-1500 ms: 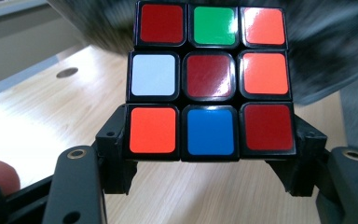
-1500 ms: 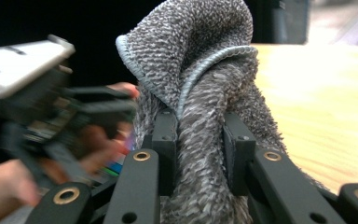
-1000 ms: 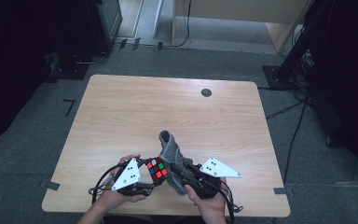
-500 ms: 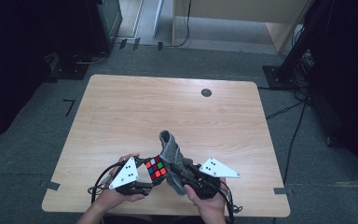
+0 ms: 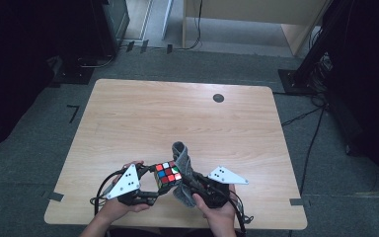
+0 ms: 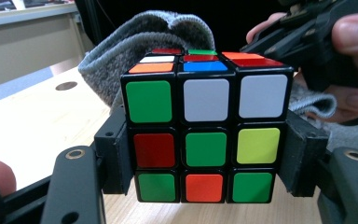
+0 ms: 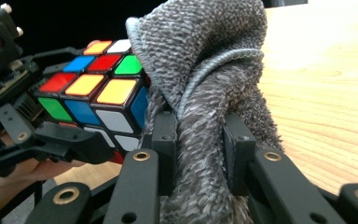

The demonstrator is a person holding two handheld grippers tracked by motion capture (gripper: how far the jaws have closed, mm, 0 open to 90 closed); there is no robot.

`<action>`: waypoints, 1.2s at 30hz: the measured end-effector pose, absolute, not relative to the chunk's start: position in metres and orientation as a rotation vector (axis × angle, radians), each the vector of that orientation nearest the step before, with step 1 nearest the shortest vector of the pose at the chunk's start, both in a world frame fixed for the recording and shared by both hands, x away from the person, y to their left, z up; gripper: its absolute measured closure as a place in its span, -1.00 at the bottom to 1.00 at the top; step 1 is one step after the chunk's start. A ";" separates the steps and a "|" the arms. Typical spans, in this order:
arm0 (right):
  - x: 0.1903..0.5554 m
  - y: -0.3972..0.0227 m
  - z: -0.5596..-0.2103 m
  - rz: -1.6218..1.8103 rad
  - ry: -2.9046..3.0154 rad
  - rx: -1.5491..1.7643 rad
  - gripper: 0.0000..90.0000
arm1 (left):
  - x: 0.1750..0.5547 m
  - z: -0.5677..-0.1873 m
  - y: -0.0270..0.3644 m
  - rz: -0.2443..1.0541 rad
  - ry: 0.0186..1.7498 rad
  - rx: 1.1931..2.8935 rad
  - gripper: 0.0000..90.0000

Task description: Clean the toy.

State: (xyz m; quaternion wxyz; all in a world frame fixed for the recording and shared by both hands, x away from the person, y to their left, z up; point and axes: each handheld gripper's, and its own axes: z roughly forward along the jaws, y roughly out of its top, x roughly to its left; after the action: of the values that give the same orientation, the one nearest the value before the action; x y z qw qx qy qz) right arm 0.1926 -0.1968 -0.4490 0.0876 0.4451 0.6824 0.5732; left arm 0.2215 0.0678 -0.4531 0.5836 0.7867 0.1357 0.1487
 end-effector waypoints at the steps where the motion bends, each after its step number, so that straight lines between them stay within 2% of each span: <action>1: 0.192 -0.198 -0.447 1.710 2.020 1.329 0.60 | 0.221 -0.453 0.067 0.361 0.317 1.845 -0.25; 5: 0.181 -0.200 -0.428 1.692 1.932 1.214 0.60 | 0.220 -0.459 0.059 0.417 0.315 1.934 -0.25; 11: 0.162 -0.165 -0.418 1.528 2.061 0.929 0.58 | 0.208 -0.462 0.041 0.461 0.231 2.008 -0.25; 19: 0.181 -0.195 -0.430 1.533 1.993 1.144 0.58 | 0.214 -0.459 0.048 0.451 0.277 1.990 -0.25; 25: 0.168 -0.170 -0.424 1.577 2.068 0.964 0.56 | 0.212 -0.462 0.044 0.465 0.256 2.008 -0.25; 32: 0.180 -0.195 -0.427 1.588 1.995 1.122 0.58 | 0.214 -0.457 0.051 0.441 0.283 1.960 -0.25; 36: 0.175 -0.189 -0.426 1.602 2.008 1.085 0.58 | 0.213 -0.459 0.047 0.457 0.272 1.985 -0.25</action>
State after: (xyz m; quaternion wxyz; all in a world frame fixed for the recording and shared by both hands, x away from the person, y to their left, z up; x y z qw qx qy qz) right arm 0.1754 -0.1889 -0.4258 0.1759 0.3830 0.7089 0.5656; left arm 0.2131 0.0470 -0.4588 0.5169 0.8269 0.1135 0.1904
